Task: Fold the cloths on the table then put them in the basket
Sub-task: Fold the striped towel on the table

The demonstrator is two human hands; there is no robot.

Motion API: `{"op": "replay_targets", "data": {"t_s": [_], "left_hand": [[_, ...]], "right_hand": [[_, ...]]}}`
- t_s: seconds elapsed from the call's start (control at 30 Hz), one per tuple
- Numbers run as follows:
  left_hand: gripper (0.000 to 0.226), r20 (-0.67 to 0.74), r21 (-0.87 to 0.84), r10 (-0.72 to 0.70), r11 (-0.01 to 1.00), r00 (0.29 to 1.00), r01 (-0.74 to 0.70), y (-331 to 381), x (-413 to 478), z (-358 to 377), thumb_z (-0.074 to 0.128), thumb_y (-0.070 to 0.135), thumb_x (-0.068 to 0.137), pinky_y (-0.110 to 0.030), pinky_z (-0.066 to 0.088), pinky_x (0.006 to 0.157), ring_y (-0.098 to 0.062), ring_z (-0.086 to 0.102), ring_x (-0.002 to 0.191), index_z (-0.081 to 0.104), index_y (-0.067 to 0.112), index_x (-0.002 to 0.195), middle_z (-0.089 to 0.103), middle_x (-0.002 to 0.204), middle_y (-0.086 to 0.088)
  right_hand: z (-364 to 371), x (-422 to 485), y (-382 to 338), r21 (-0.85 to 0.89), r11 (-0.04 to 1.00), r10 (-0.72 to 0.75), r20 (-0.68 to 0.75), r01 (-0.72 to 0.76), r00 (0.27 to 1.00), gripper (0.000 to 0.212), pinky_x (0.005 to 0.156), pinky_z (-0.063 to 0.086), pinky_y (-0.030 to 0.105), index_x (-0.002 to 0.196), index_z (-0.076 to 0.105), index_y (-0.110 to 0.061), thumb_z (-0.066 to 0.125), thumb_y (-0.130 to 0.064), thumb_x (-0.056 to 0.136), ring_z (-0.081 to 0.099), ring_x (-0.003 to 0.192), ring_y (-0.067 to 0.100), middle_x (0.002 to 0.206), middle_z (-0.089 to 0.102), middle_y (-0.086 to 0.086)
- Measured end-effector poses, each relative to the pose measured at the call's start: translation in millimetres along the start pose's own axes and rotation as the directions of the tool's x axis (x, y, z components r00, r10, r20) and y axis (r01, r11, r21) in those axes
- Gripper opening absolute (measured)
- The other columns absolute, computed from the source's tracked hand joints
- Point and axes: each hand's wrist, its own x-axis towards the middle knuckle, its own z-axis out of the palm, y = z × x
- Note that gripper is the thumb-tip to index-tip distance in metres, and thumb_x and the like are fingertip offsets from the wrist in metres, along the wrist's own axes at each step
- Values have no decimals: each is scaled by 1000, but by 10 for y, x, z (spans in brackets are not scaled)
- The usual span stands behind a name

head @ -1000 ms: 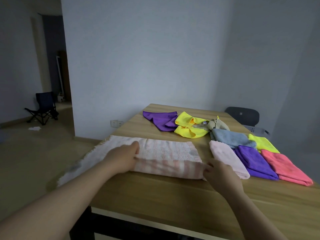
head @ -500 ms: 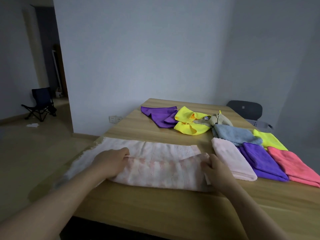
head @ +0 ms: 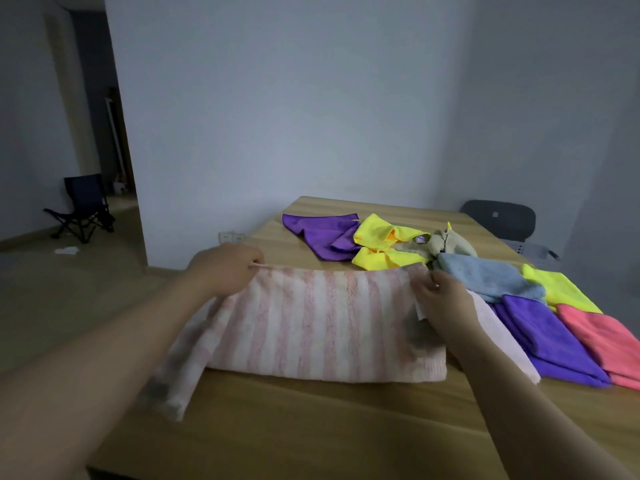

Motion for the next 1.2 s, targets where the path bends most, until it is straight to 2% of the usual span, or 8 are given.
{"op": "replay_targets", "data": {"t_s": [0.1, 0.27, 0.37, 0.63, 0.77, 0.9, 1.0, 1.2], "left_hand": [[22, 31, -30, -6, 1000, 1000, 7, -6, 166, 302, 35, 22, 98, -34, 46, 83, -23, 53, 93, 56, 20, 102, 57, 100, 0], [20, -48, -86, -127, 989, 991, 123, -71, 309, 780, 42, 22, 93, -30, 45, 69, -24, 56, 84, 51, 21, 76, 62, 90, -4], [18, -101, -67, -214, 976, 972, 208, -85, 350, 910, 44, 28, 91, -29, 46, 67, -19, 57, 78, 58, 21, 84, 63, 83, 3], [8, 24, -283, -227, 933, 974, 224, -149, 285, 827, 59, 22, 81, -37, 51, 80, -17, 61, 85, 57, 30, 80, 65, 87, 8], [17, 64, -392, -196, 897, 979, 205, -157, 192, 747, 63, 14, 72, -36, 49, 72, -18, 61, 79, 54, 25, 82, 65, 84, 3], [16, 1, -312, -196, 932, 981, 187, -72, 157, 778, 59, 18, 76, -31, 42, 63, -16, 58, 75, 50, 25, 87, 62, 82, 4], [20, -12, -306, -175, 938, 985, 163, 43, 138, 799, 58, 19, 78, -32, 45, 68, -17, 58, 79, 48, 24, 96, 60, 87, 4], [37, 94, 17, -62, 998, 994, 61, 148, -14, 705, 56, 19, 78, -31, 39, 66, -20, 49, 97, 36, 20, 109, 40, 113, 0]], "right_hand": [[240, 161, 109, -46, 998, 41, 31, -40, 999, 26, 65, 33, 31, 93, 57, -5, 43, -27, 96, 49, 77, 26, 76, 54, 5], [515, 219, 352, -107, 992, 81, 69, -73, 994, 34, 61, 40, 25, 128, 47, -16, 49, -17, 94, 58, 82, 19, 105, 61, 9], [571, 240, 418, -162, 987, -10, 33, 15, 999, 38, 77, 43, 26, 124, 53, -17, 47, -4, 89, 57, 98, 21, 115, 61, 9], [572, 305, 440, -251, 968, 13, -9, -15, 1000, 45, 68, 38, 27, 125, 48, -14, 43, 5, 84, 54, 101, 25, 115, 58, 10], [551, 215, 329, -552, 832, -47, 26, 53, 999, 47, 85, 41, 35, 134, 40, -22, 43, -8, 90, 39, 121, 29, 138, 39, 8], [745, 7, -2, -574, 767, -265, 120, 285, 957, 43, 87, 40, 36, 134, 40, -27, 44, -25, 91, 44, 117, 25, 133, 49, 1], [1066, -242, -58, -496, 789, -187, 367, 361, 911, 40, 93, 32, 38, 134, 38, -30, 32, -38, 95, 39, 121, 25, 136, 46, -3], [1006, -136, 106, -536, 782, -133, 355, 318, 925, 42, 94, 28, 39, 132, 43, -34, 26, -46, 95, 36, 122, 20, 139, 43, -10]]}}
